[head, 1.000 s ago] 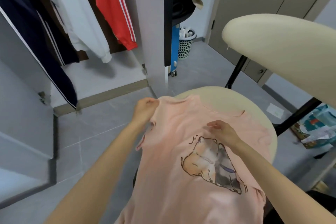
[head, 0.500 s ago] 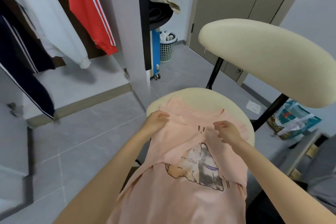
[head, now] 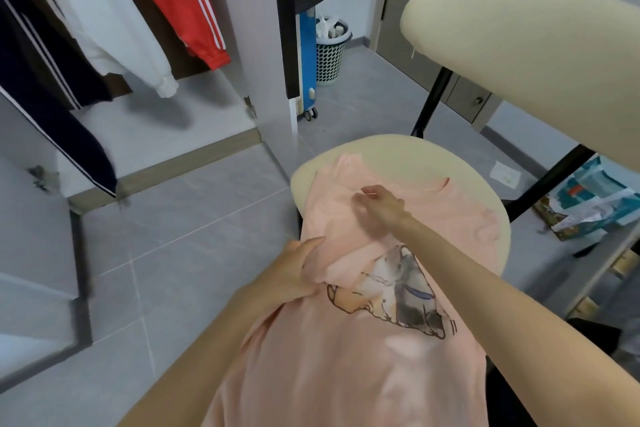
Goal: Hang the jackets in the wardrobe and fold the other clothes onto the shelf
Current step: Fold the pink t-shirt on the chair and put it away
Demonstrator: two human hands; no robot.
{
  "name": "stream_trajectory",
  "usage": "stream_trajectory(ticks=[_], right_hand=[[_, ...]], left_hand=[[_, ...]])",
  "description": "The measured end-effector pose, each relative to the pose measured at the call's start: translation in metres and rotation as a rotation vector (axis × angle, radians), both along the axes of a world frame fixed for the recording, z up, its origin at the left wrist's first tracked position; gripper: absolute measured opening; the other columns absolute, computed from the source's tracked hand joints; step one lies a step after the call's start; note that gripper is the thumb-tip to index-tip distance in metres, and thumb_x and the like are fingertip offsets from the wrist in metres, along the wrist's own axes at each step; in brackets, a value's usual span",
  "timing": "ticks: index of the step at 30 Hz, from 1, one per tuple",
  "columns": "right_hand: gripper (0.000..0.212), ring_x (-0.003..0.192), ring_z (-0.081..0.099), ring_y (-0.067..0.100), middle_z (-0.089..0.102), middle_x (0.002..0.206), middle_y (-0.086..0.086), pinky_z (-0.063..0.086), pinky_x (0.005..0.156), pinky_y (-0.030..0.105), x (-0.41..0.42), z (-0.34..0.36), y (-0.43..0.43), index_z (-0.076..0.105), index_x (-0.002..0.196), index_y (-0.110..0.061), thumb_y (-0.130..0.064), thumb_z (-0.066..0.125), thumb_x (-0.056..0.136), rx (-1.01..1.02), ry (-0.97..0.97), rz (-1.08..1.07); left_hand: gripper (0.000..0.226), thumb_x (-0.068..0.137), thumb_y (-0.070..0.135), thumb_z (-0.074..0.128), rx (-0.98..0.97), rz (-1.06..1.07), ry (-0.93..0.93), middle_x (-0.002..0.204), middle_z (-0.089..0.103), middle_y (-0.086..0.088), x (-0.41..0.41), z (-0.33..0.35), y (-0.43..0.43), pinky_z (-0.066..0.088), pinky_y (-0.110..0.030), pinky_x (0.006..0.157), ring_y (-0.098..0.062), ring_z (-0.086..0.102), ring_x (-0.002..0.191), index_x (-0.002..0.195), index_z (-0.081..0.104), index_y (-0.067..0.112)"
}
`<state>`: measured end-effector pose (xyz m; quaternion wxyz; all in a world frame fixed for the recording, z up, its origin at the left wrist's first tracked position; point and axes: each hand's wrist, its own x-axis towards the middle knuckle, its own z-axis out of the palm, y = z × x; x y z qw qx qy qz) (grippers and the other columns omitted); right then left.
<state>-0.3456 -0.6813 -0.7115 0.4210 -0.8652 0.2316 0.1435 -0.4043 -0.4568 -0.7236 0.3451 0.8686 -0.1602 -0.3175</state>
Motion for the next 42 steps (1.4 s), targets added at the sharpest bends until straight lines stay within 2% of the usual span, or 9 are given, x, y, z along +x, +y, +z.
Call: stream_trajectory(ticks=[6,9,13,17,20,23,26,37,42], right_hand=[[0.052,0.109,0.053,0.03,0.057,0.118,0.013,0.037,0.101,0.035,0.035,-0.002,0.008,0.059,0.12,-0.002,-0.045,0.041,0.099,0.098,0.072,-0.016],[0.062,0.124,0.049,0.034,0.054,0.134,0.014,0.032,0.11,0.041,0.046,-0.005,0.013,0.053,0.13,0.0,-0.051,0.045,0.096,0.078,0.113,-0.05],[0.067,0.121,0.051,0.029,0.054,0.133,0.01,0.038,0.088,0.029,0.059,0.0,0.027,0.049,0.134,-0.002,-0.048,0.064,0.087,0.153,0.177,0.01],[0.039,0.091,0.054,0.02,0.053,0.101,0.004,0.042,0.076,0.029,0.071,0.009,0.038,0.058,0.111,-0.01,-0.038,0.07,0.086,0.244,0.194,0.022],[0.022,0.056,0.045,0.014,0.048,0.069,0.001,0.039,0.052,0.024,0.078,0.006,0.044,0.057,0.075,-0.016,-0.028,0.064,0.092,0.316,-0.057,-0.08],[0.008,0.067,0.049,0.013,0.057,0.076,-0.001,0.043,0.064,0.02,0.079,0.007,0.048,0.064,0.097,-0.014,-0.018,0.057,0.095,0.355,-0.251,-0.095],[0.032,0.086,0.056,0.013,0.062,0.11,0.004,0.046,0.07,0.017,0.072,0.008,0.048,0.056,0.128,-0.011,-0.006,0.049,0.097,0.375,-0.211,0.008],[0.046,0.128,0.046,0.027,0.054,0.138,0.009,0.036,0.099,0.025,0.01,0.012,-0.063,0.057,0.128,-0.009,0.008,0.045,0.087,-0.11,-0.139,0.019],[0.067,0.14,0.025,0.031,0.037,0.149,0.01,0.025,0.112,0.036,-0.022,0.003,-0.12,0.041,0.142,-0.017,-0.012,0.071,0.082,-0.339,0.044,0.073]], left_hand=[[0.065,0.087,0.015,0.052,0.107,-0.015,-0.327,0.123,0.047,-0.001,-0.004,-0.003,0.0,0.04,-0.027,0.077,-0.018,0.053,0.095,0.145,0.029,0.033],[0.068,0.087,0.011,0.045,0.146,-0.023,-0.384,0.126,0.046,0.003,-0.005,-0.003,0.006,0.036,-0.026,0.076,-0.021,0.053,0.102,0.146,0.024,0.039],[0.066,0.088,0.013,0.042,0.2,0.005,-0.379,0.116,0.045,0.002,-0.003,-0.004,0.016,0.036,-0.026,0.074,-0.021,0.053,0.096,0.144,0.024,0.042],[0.065,0.088,0.013,0.042,0.254,0.053,-0.36,0.114,0.045,0.001,-0.001,-0.004,0.023,0.041,-0.029,0.074,-0.023,0.054,0.093,0.143,0.025,0.043],[0.063,0.09,0.012,0.042,0.306,0.1,-0.356,0.116,0.045,0.0,0.001,-0.003,0.029,0.047,-0.035,0.079,-0.026,0.056,0.094,0.143,0.026,0.042],[0.06,0.093,0.014,0.042,0.385,0.114,-0.365,0.118,0.045,-0.004,0.003,-0.003,0.03,0.048,-0.037,0.082,-0.027,0.057,0.096,0.145,0.027,0.039],[0.061,0.092,0.02,0.047,0.464,0.06,-0.294,0.125,0.039,-0.006,0.007,0.001,0.029,0.049,-0.036,0.085,-0.026,0.053,0.107,0.147,0.026,0.036],[0.054,0.097,0.011,0.039,0.263,0.001,-0.412,0.147,0.033,-0.001,0.063,0.03,-0.035,0.039,-0.039,0.102,-0.025,0.037,0.13,0.148,0.03,0.025],[0.059,0.1,0.01,0.04,0.253,-0.09,-0.46,0.158,0.018,-0.003,0.109,0.025,-0.063,0.023,-0.037,0.114,-0.021,0.019,0.144,0.153,0.019,0.024]])
